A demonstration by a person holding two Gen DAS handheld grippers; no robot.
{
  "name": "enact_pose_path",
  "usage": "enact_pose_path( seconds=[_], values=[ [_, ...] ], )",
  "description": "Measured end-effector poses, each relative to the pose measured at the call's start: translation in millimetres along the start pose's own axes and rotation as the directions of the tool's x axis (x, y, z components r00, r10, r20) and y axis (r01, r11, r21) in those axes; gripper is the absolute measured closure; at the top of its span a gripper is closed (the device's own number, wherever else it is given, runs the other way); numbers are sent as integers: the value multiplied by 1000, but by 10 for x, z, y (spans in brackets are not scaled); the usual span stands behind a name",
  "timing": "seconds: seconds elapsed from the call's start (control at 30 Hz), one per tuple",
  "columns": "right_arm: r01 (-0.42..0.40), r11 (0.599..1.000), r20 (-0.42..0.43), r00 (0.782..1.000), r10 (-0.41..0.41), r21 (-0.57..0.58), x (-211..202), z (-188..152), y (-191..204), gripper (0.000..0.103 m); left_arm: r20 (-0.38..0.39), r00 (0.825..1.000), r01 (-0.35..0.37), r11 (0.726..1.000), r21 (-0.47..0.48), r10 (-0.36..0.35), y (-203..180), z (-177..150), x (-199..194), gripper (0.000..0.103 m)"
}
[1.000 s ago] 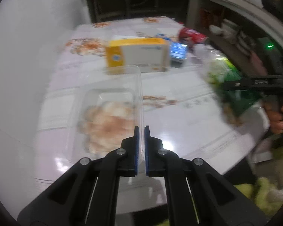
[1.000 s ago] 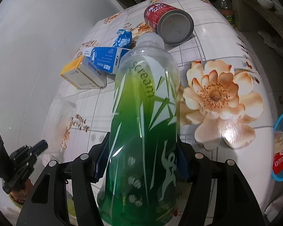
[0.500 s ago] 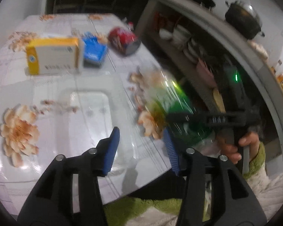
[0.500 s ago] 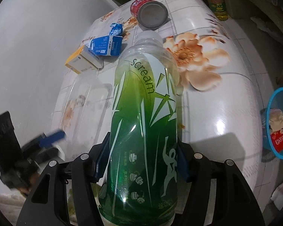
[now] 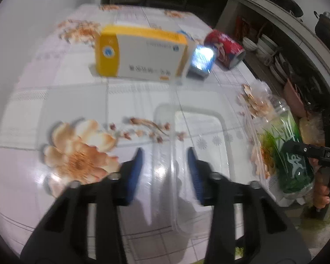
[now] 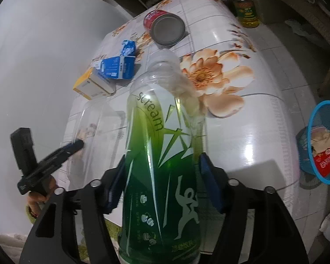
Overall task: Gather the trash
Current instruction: 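Grasp the clear plastic tray rim with the left tool while the right tool holds the bottle, then lift the tray and bottle and carry them over the blue basket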
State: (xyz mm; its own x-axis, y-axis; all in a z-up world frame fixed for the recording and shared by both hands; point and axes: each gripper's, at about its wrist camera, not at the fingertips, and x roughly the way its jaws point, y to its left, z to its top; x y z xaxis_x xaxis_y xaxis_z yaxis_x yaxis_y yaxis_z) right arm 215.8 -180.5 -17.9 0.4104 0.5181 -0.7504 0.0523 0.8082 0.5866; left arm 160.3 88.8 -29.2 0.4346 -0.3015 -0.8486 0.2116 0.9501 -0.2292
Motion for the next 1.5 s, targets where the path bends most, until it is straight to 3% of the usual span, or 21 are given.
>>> enact_pose_path(
  seconds=[0.1,0.3,0.4,0.67,1.2,1.5],
  values=[
    [3,1000,2,1000,-3,5,-10,-8,0,45,-16,1000,20,1000,14,-20,-49,-102,-44,92],
    [6,1000,-31,999,-6,1,-60,-135,31,45,-91,989,116,993,-6,-116,-179,-360,-162,91],
    [0,1000,-51,999,-1,-9,-66,-206,60,45,-91,986,142,990,-4,-142,-210,-419,-221,91],
    [24,999,-28,999,-25,-21,-91,-170,107,41,-43,997,67,998,19,-66,-211,-254,-158,87],
    [17,1000,-39,999,-17,2,6,-70,112,40,-25,996,-80,989,126,84,-431,-292,78,87],
    [4,1000,-44,999,-3,17,15,-82,105,41,-1,994,-105,984,146,106,-481,-308,63,96]
  ],
)
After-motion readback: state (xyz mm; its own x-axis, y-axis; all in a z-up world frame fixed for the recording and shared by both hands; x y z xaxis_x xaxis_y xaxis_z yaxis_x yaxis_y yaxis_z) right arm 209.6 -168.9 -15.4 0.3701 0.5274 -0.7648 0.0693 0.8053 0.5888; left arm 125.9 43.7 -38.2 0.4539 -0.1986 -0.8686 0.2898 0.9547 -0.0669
